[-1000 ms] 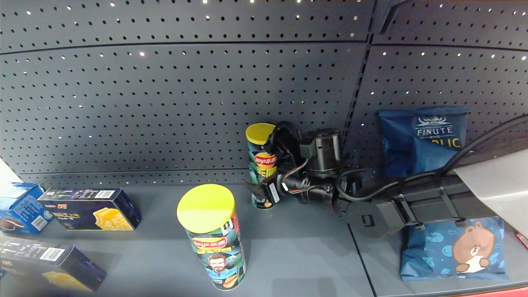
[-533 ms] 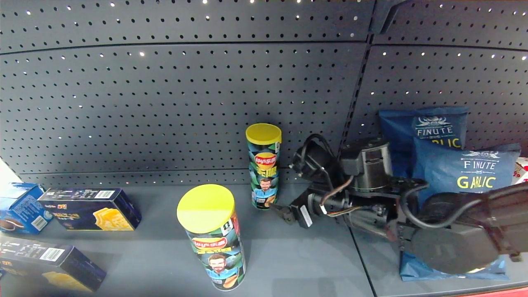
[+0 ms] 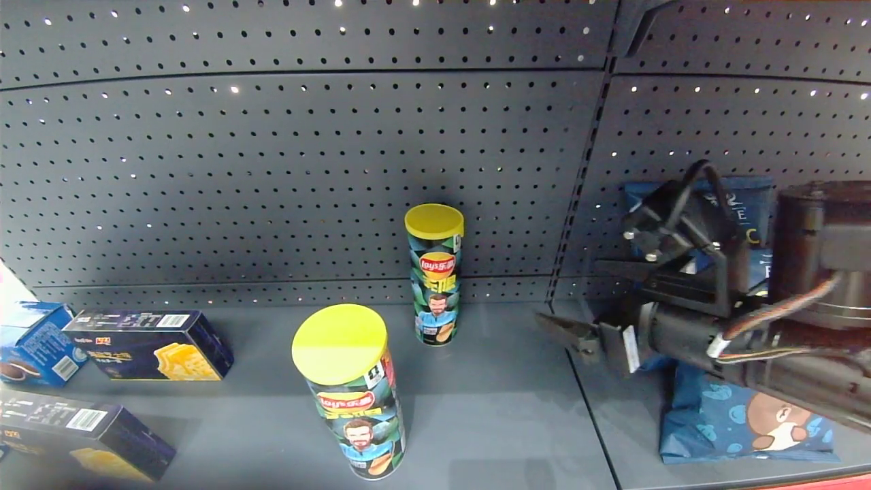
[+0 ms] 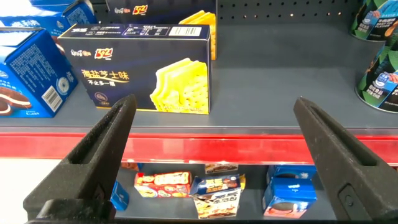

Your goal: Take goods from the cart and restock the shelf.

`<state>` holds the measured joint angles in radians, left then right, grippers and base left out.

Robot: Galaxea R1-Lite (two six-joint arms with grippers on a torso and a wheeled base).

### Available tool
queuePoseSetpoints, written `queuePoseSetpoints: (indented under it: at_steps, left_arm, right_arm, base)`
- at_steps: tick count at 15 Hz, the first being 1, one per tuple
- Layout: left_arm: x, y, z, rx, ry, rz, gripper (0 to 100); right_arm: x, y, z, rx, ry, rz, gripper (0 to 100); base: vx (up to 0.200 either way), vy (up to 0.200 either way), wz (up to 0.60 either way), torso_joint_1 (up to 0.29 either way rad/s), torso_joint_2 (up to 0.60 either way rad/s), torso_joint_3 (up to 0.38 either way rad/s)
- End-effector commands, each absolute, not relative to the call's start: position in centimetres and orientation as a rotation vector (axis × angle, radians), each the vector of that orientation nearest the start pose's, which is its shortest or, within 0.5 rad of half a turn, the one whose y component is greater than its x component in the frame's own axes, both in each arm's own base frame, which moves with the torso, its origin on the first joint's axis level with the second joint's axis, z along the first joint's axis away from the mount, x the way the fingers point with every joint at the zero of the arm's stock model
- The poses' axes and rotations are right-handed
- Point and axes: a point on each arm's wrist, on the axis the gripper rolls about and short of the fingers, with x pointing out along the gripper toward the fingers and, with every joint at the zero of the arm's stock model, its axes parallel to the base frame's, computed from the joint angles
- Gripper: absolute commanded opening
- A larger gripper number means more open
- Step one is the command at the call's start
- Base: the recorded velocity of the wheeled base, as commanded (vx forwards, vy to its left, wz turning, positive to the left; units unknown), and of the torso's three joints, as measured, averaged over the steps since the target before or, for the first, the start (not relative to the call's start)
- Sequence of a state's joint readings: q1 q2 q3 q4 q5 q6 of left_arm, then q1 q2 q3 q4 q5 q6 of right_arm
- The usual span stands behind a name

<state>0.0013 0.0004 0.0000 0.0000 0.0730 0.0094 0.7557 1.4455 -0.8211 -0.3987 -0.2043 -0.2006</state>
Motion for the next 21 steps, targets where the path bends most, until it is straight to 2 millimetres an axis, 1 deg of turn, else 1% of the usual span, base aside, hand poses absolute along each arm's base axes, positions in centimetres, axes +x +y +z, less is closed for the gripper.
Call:
queuePoseSetpoints:
  at_steps: [1, 3, 4, 5, 7, 8, 9, 10, 12, 13, 15, 16, 18, 19, 21]
  left_arm:
    - [-2.3, 0.2, 7.5, 0.009, 0.0, 0.075, 100]
    - [-2.3, 0.2, 7.5, 0.009, 0.0, 0.075, 100]
    - [-2.3, 0.2, 7.5, 0.009, 0.0, 0.075, 100]
    - [-2.3, 0.2, 7.5, 0.009, 0.0, 0.075, 100]
    - [-2.3, 0.2, 7.5, 0.009, 0.0, 0.075, 100]
    - [-2.3, 0.2, 7.5, 0.009, 0.0, 0.075, 100]
    - [-2.3, 0.2, 7.5, 0.009, 0.0, 0.075, 100]
    - [-2.3, 0.2, 7.5, 0.009, 0.0, 0.075, 100]
    - [-2.3, 0.2, 7.5, 0.009, 0.0, 0.075, 100]
    - [-2.3, 0.2, 7.5, 0.009, 0.0, 0.075, 100]
    - [-2.3, 0.2, 7.5, 0.009, 0.0, 0.075, 100]
    - [-2.3, 0.2, 7.5, 0.009, 0.0, 0.075, 100]
    - [-2.3, 0.2, 7.5, 0.009, 0.0, 0.075, 100]
    - [-2.3, 0.2, 7.5, 0.009, 0.0, 0.075, 100]
    - [-2.3, 0.2, 7.5, 0.009, 0.0, 0.075, 100]
  right_arm:
    - [15.2, 12.4, 25.5, -0.27, 0.09, 0.5, 100]
    - [13.5, 8.6, 26.0, -0.266, 0.116, 0.396, 100]
    - [12.9, 7.5, 26.0, -0.258, 0.107, 0.363, 100]
    - [11.1, 5.3, 25.7, -0.237, 0.075, 0.323, 100]
    - [8.7, 2.9, 24.2, -0.224, 0.066, 0.252, 100]
    - [7.3, 1.9, 22.9, -0.215, 0.063, 0.222, 100]
    - [6.3, 1.4, 21.9, -0.209, 0.06, 0.211, 100]
    - [4.7, 0.8, 20.5, -0.193, 0.046, 0.18, 100]
    - [2.9, 0.4, 19.0, -0.141, 0.042, 0.151, 100]
    - [1.8, 0.3, 17.5, -0.118, 0.058, 0.136, 100]
    - [0.3, 0.2, 15.1, -0.099, 0.054, 0.086, 100]
    - [-0.4, 0.3, 13.3, -0.078, 0.046, 0.082, 100]
    - [-1.1, 0.3, 10.2, -0.063, 0.055, 0.056, 100]
    - [-1.2, 0.2, 9.0, -0.049, 0.059, 0.015, 100]
    - [-1.5, 0.0, 8.1, -0.002, 0.072, -0.049, 100]
  base:
    - [0.0, 0.0, 0.0, 0.0, 0.0, 0.0]
    - [0.0, 0.0, 0.0, 0.0, 0.0, 0.0]
    - [0.0, 0.0, 0.0, 0.0, 0.0, 0.0]
    - [0.0, 0.0, 0.0, 0.0, 0.0, 0.0]
    - [0.0, 0.0, 0.0, 0.0, 0.0, 0.0]
    - [0.0, 0.0, 0.0, 0.0, 0.0, 0.0]
    - [0.0, 0.0, 0.0, 0.0, 0.0, 0.0]
    - [0.0, 0.0, 0.0, 0.0, 0.0, 0.0]
    - [0.0, 0.0, 0.0, 0.0, 0.0, 0.0]
    - [0.0, 0.0, 0.0, 0.0, 0.0, 0.0]
    - [0.0, 0.0, 0.0, 0.0, 0.0, 0.0]
    - [0.0, 0.0, 0.0, 0.0, 0.0, 0.0]
    - [0.0, 0.0, 0.0, 0.0, 0.0, 0.0]
    - [0.0, 0.0, 0.0, 0.0, 0.0, 0.0]
    - [0.0, 0.0, 0.0, 0.0, 0.0, 0.0]
